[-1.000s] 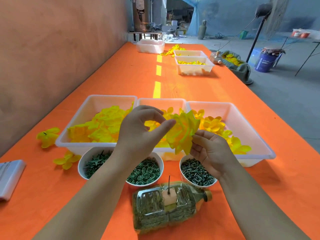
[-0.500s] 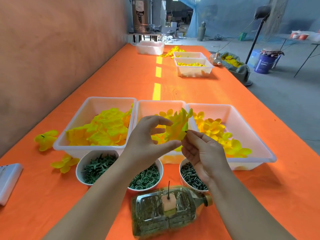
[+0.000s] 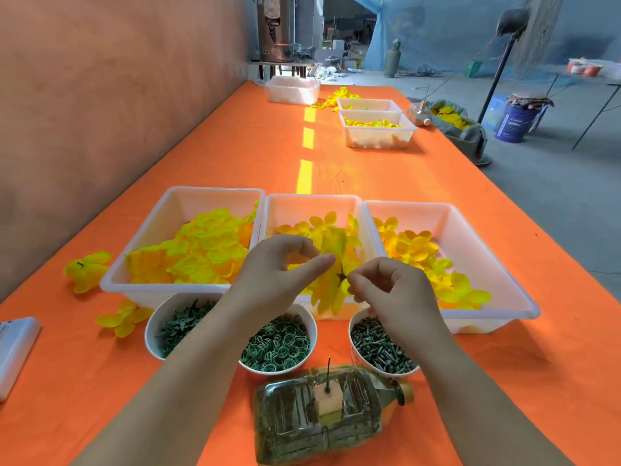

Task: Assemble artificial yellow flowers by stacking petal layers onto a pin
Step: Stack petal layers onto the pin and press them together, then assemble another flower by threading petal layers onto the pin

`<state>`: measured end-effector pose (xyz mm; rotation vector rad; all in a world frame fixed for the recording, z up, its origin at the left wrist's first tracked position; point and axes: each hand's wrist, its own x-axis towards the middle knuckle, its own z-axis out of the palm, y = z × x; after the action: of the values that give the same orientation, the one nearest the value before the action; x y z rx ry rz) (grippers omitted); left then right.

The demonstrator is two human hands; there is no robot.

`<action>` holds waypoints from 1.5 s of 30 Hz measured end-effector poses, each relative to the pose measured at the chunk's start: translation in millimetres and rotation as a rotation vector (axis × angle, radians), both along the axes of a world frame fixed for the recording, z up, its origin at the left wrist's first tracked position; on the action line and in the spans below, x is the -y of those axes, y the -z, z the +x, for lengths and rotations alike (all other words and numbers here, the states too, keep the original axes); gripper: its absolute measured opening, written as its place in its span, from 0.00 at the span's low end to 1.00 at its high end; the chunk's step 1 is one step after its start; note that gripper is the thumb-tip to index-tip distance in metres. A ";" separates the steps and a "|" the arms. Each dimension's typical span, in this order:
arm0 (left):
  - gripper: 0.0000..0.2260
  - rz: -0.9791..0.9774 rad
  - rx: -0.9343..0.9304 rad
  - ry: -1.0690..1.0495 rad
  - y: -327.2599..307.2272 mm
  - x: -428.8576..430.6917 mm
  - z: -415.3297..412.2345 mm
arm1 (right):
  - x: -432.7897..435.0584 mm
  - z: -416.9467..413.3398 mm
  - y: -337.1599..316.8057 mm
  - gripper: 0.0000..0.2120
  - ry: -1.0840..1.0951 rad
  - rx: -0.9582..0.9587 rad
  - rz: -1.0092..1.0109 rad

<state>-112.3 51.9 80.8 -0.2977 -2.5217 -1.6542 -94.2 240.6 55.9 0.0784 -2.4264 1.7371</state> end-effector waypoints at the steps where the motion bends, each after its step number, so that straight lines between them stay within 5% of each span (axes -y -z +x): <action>1: 0.11 0.038 0.028 -0.011 -2.8 3.1 0.3 | -5.5 -1.9 -3.2 0.06 -0.061 0.049 0.057; 6: 0.09 0.134 -0.046 -0.196 -7.7 23.9 -1.5 | -9.5 -21.8 -23.8 0.06 -0.241 0.338 0.184; 10: 0.04 0.146 -0.061 -0.246 -1.0 33.8 3.1 | 13.5 -55.5 -44.4 0.06 -0.073 0.157 0.015; 13: 0.04 0.149 -0.030 -0.248 4.1 39.4 8.1 | 27.1 -68.2 -53.1 0.25 -0.047 0.006 -0.219; 16: 0.08 0.059 -0.062 -0.262 11.3 49.5 12.6 | 30.9 -58.5 -39.1 0.37 -0.114 -0.042 -0.085; 19: 0.10 -0.191 -0.057 -0.230 24.9 62.2 20.5 | 25.3 -35.5 -13.3 0.32 -0.151 0.004 0.071; 23: 0.12 -0.637 -0.002 -0.177 44.8 72.3 30.3 | 4.4 -7.9 16.0 0.12 -0.145 0.063 0.160; 27: 0.12 -0.815 0.054 -0.090 56.6 67.7 31.1 | -9.2 12.9 29.6 0.07 -0.155 0.148 0.179; 33: 0.09 -0.712 -0.090 -0.105 57.2 44.6 22.2 | -19.0 15.7 40.7 0.07 -0.053 0.132 0.337; 39: 0.07 -0.709 -0.144 -0.110 55.3 31.3 -0.7 | -54.4 -14.3 40.2 0.08 0.327 -0.081 0.575; 43: 0.07 -0.750 -0.155 -0.105 62.2 31.0 -2.4 | -81.6 -34.7 34.7 0.11 0.242 0.160 0.786; 45: 0.07 -0.736 -0.147 -0.111 63.4 32.4 -0.5 | -79.3 -32.0 29.8 0.05 0.177 0.074 0.752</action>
<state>-112.8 19.5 17.3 -0.3107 -2.8549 -0.5823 -126.2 319.9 26.2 -0.1142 -2.8888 0.6989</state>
